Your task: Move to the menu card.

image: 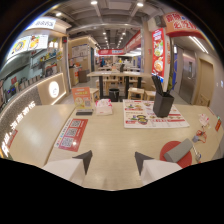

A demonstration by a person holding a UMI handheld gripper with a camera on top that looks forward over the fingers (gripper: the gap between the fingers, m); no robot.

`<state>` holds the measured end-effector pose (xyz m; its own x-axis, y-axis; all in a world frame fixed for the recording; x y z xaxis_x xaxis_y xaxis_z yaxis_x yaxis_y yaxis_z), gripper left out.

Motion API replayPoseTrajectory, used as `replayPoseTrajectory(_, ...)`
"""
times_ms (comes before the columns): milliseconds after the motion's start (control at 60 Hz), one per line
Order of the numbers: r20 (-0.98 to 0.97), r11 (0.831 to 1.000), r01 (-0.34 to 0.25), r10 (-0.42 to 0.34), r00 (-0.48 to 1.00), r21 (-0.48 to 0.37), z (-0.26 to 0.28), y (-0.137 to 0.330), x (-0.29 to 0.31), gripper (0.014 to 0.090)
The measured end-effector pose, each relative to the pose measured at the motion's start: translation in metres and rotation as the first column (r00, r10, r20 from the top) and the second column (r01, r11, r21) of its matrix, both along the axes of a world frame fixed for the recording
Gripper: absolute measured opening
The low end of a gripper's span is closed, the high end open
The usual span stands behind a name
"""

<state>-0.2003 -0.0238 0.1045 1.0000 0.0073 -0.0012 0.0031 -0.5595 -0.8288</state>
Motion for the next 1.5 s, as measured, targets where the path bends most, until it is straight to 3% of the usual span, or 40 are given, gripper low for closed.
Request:
replayPoseTrajectory(417,0.03,0.999,0.045,-0.044,0.999,-0.012,-0.005,0.033,0.06,0.0842)
replayPoseTrajectory(1100,0.049,0.998,-0.009,0.012,0.999,-0.064,-0.067,0.251,0.104,0.0843)
replayPoseTrajectory(1500,0.032,0.996,-0.007,0.01,0.999,-0.088,-0.082,0.269,0.11,0.0846)
